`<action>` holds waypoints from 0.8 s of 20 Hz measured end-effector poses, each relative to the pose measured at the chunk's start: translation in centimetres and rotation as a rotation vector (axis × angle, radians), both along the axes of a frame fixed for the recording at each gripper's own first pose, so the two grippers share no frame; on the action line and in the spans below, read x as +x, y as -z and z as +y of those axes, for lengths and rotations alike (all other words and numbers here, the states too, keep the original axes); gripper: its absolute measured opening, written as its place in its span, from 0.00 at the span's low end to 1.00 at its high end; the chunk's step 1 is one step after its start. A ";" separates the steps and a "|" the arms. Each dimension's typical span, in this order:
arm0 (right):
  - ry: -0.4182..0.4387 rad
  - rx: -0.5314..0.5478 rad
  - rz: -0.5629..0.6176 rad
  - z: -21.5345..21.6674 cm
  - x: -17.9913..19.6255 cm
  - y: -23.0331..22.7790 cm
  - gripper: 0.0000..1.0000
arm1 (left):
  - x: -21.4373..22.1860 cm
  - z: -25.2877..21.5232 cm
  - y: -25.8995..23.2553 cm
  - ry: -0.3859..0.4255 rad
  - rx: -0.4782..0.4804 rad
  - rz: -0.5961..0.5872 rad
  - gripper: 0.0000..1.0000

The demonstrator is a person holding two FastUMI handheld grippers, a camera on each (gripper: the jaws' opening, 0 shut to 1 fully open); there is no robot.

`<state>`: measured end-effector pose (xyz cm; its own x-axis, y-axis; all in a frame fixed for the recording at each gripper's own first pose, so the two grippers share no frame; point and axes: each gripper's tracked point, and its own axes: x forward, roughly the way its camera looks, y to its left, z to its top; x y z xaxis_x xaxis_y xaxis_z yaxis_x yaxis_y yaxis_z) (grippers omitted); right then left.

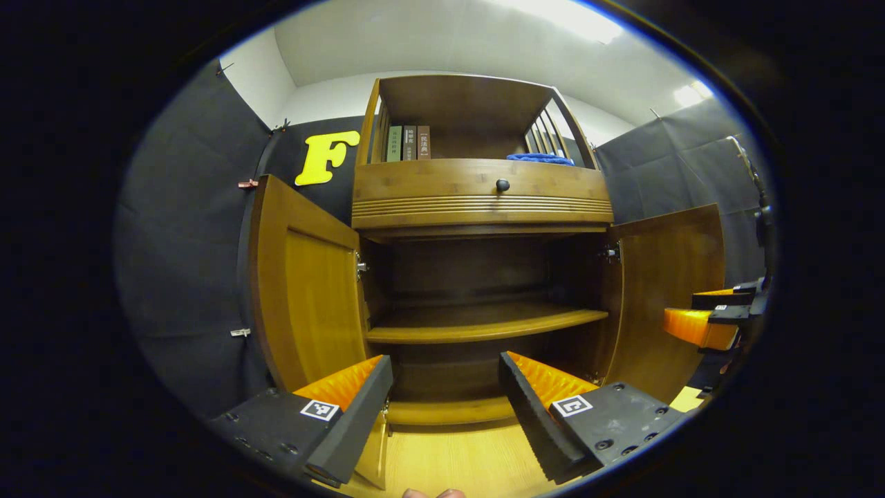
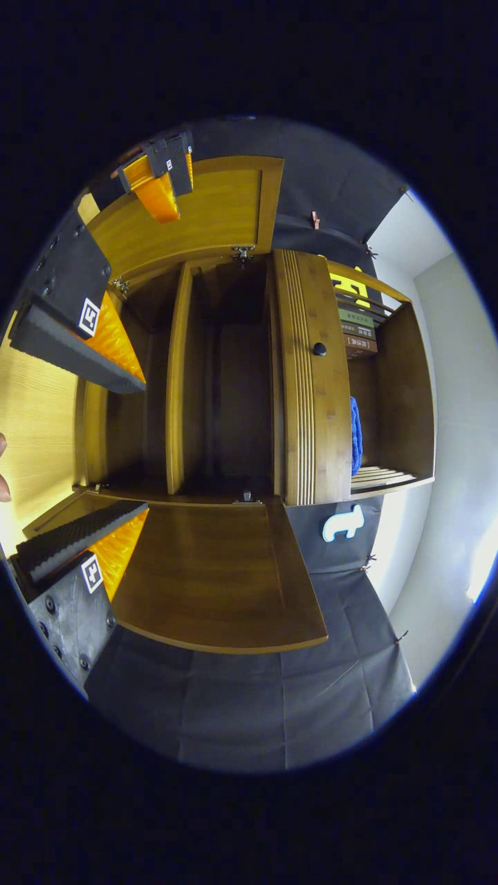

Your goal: Open the right door of the double-door shoe cabinet with the right hand, and open the left door with the left hand.

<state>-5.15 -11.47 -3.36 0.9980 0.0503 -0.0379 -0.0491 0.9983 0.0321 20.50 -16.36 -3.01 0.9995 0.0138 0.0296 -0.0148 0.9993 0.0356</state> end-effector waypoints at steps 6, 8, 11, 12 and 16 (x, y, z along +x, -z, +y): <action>-0.004 -0.028 -0.024 2.1 1.2 -1.0 0.98 | 1.6 1.3 -0.6 -0.027 0.015 0.016 0.94; 0.002 -0.030 -0.035 2.7 1.5 -1.5 0.98 | 2.6 1.6 -0.7 -0.023 0.032 0.024 0.99; -0.002 -0.030 -0.046 3.6 1.8 -2.0 0.98 | 4.3 1.5 -0.6 -0.010 0.022 0.040 0.99; -0.004 -0.032 -0.050 3.7 1.9 -2.1 0.96 | 4.4 1.3 -0.9 -0.003 0.018 0.033 0.99; -0.029 -0.011 -0.038 4.5 2.4 -1.6 0.96 | 5.4 0.6 -1.7 -0.012 0.024 0.016 0.99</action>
